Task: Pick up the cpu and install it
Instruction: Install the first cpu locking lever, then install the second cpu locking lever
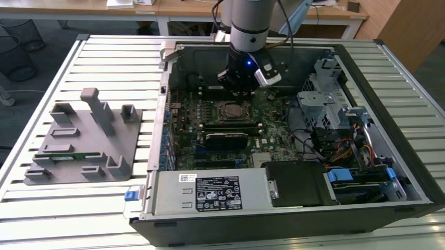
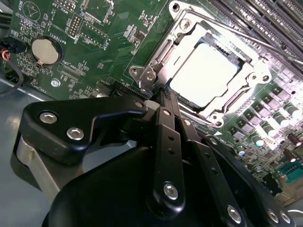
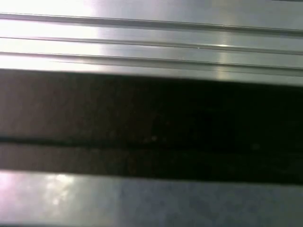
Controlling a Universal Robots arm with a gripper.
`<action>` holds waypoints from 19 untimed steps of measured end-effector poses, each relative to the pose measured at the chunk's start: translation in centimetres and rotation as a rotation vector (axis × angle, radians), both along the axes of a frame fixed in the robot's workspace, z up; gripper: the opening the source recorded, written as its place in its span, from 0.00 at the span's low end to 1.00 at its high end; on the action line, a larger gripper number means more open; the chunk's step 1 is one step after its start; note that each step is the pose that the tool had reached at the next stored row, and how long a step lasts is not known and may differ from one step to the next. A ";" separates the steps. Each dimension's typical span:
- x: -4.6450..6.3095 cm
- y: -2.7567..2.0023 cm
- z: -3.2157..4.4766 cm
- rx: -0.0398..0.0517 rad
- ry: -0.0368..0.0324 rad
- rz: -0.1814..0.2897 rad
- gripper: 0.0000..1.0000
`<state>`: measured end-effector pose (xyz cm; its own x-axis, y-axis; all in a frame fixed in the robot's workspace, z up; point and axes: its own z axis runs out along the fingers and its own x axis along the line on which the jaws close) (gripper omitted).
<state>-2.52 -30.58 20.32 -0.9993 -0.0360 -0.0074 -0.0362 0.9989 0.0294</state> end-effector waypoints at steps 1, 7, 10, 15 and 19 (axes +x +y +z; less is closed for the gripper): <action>0.0 -0.03 0.00 0.0000 0.0000 0.000 0.11; 0.0 -0.33 0.00 -0.0002 0.0001 0.000 0.11; 0.0 -0.63 0.00 -0.0001 0.0001 0.000 0.11; 0.1 -1.32 0.00 -0.0001 0.0001 0.000 0.11; 0.1 -1.91 0.00 -0.0001 0.0001 0.000 0.11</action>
<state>-2.39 -32.49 20.32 -0.9993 -0.0360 -0.0073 -0.0362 0.9989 0.0293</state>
